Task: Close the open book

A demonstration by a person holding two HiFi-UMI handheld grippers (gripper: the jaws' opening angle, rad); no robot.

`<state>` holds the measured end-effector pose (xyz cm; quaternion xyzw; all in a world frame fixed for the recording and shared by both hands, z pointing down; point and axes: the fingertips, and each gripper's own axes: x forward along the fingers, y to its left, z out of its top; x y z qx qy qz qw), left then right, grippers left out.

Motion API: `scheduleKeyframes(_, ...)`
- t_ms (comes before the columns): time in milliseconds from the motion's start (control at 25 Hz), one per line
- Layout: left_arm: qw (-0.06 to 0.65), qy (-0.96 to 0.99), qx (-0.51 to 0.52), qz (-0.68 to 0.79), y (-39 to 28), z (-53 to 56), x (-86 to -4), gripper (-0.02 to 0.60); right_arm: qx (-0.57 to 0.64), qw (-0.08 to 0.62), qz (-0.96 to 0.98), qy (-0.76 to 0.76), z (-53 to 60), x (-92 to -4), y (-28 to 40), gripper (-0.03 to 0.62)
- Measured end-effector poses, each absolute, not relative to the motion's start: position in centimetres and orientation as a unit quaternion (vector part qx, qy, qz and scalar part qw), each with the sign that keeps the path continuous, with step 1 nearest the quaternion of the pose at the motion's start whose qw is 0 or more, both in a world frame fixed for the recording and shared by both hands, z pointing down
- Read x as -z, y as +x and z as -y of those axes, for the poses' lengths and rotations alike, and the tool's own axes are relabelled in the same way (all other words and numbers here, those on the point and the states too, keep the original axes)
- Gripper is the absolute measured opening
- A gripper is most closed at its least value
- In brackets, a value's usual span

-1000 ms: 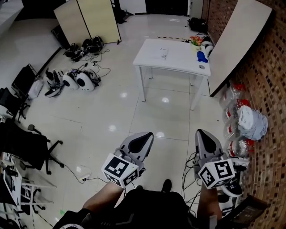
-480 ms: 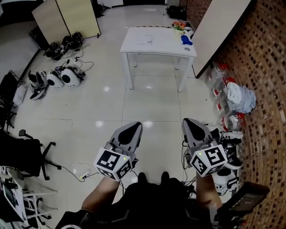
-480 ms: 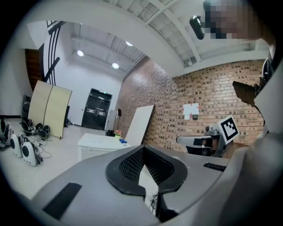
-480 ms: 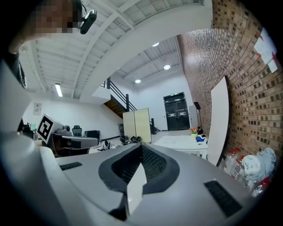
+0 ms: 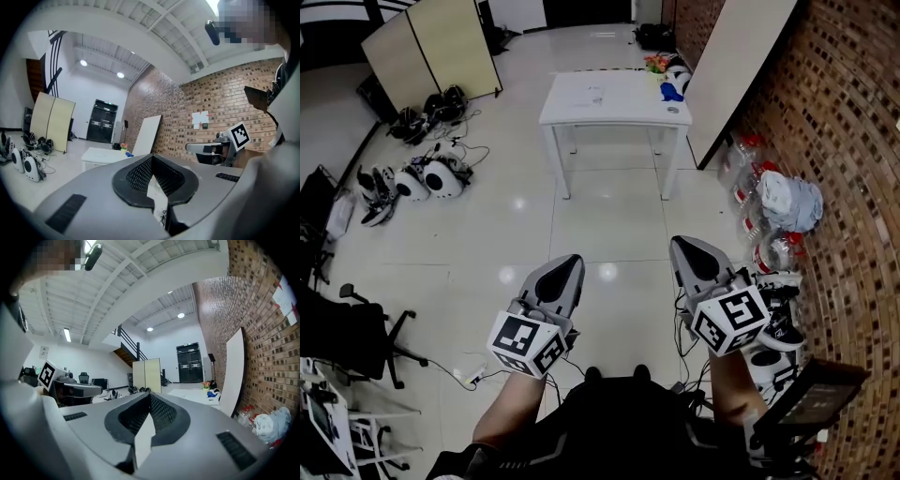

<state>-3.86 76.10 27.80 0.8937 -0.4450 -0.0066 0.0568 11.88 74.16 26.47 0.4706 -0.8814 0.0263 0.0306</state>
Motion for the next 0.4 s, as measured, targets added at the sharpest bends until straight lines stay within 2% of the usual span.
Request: scheduleKeyframes(400,0.057,0.901,0.003,0.431,-1.9,-77.4,-27.9,0.002,-0.024,0.027,0.885,0.463,-75.2,-26.3,11.9,-0.002)
